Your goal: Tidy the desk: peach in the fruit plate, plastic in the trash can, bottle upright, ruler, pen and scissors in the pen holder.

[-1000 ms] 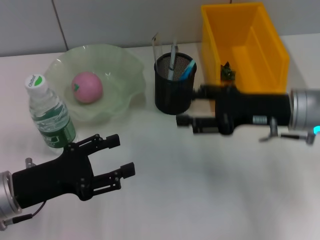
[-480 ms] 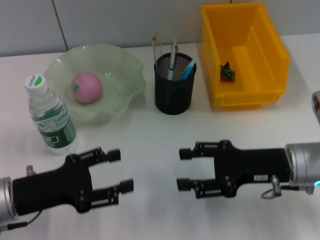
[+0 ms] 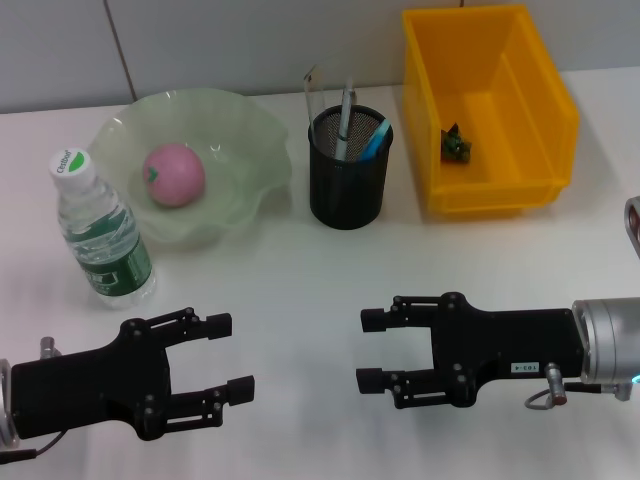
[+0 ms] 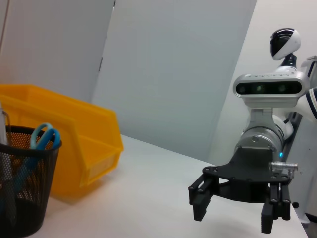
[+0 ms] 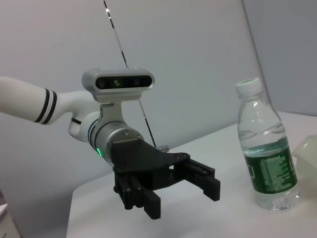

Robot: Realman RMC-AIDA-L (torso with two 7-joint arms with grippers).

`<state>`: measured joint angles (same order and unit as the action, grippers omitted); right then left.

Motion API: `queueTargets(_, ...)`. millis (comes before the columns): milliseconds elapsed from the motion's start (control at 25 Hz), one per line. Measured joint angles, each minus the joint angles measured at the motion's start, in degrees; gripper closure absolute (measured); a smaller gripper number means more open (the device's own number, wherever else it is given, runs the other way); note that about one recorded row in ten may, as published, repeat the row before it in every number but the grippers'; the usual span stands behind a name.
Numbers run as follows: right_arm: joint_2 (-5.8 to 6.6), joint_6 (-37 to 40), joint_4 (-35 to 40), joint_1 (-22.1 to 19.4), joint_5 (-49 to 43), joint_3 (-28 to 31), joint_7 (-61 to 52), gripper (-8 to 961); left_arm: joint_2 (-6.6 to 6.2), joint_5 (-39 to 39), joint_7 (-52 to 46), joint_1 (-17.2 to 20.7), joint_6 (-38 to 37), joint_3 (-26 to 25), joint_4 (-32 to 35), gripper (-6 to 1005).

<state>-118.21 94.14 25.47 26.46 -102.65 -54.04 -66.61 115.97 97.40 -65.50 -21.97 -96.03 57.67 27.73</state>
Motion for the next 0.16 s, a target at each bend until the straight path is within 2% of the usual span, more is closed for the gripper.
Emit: queueTargets(160, 0.0, 0.1, 0.2, 0.0, 0.3, 0.2, 0.0, 217, -0.03, 0.0, 0.0, 0.0, -0.2, 0.0, 0.4, 202)
